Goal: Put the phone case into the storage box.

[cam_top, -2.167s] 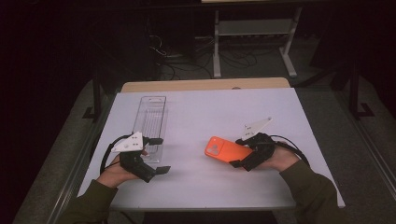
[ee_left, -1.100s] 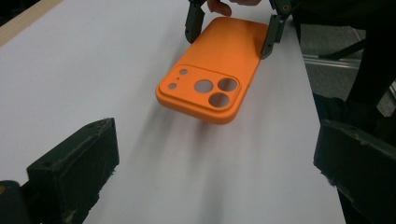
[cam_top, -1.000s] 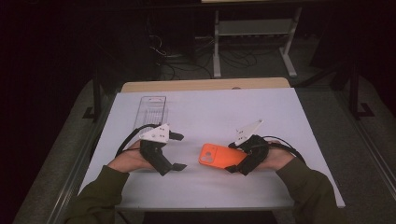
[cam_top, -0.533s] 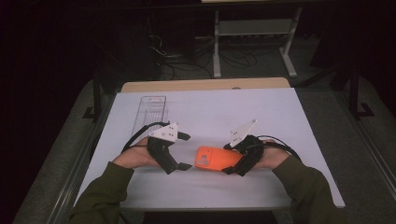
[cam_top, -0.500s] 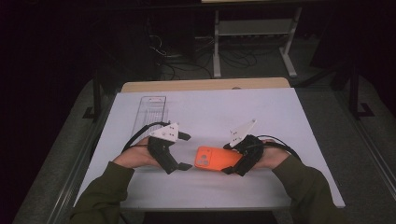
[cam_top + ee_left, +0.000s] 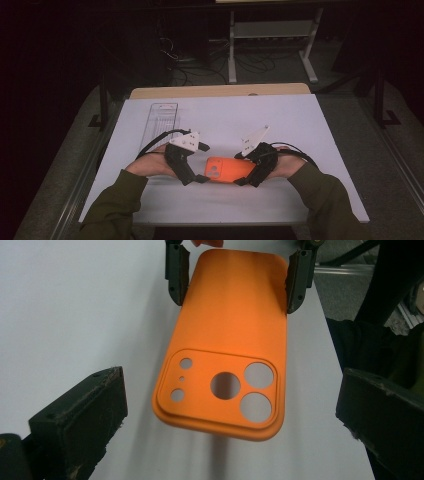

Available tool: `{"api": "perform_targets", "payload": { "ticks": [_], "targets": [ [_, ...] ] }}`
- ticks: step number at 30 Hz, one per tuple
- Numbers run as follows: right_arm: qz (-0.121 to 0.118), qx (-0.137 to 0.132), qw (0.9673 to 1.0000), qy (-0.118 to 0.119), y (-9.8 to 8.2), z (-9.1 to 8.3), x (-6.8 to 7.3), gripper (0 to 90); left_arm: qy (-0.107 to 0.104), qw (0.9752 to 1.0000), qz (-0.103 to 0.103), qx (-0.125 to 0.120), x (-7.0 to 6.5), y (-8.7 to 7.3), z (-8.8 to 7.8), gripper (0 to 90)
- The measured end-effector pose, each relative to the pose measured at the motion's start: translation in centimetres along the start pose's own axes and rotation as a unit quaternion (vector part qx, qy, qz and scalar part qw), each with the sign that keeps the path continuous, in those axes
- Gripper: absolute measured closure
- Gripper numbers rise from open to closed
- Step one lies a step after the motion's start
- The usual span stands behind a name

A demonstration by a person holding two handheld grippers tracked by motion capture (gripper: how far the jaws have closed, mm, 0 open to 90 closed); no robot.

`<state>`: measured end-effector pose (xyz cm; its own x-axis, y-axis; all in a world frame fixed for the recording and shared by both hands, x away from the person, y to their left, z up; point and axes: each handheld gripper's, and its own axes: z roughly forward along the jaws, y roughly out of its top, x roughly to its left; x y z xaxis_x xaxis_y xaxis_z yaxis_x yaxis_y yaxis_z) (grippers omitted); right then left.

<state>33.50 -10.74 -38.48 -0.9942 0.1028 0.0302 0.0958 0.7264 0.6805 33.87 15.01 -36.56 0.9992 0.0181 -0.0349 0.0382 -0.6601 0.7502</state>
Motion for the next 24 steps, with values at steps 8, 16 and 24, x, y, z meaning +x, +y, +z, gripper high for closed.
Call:
{"api": "perform_targets", "payload": {
  "ticks": [8,16,24],
  "targets": [
    [-0.015,0.001,0.9998,0.01,0.7,0.4,-0.2,15.1,-0.007,0.9997,0.014,0.018,0.1,0.8,1.0,0.0],
    [-0.025,0.005,0.9995,0.018,1.1,0.9,-0.2,15.1,-0.012,0.9988,0.026,0.039,0.4,1.2,2.1,0.0],
    [-0.029,0.0,0.9994,0.018,1.5,1.0,0.1,15.1,-0.016,0.9981,0.026,0.054,0.2,1.2,3.1,0.0]
  ]
}}
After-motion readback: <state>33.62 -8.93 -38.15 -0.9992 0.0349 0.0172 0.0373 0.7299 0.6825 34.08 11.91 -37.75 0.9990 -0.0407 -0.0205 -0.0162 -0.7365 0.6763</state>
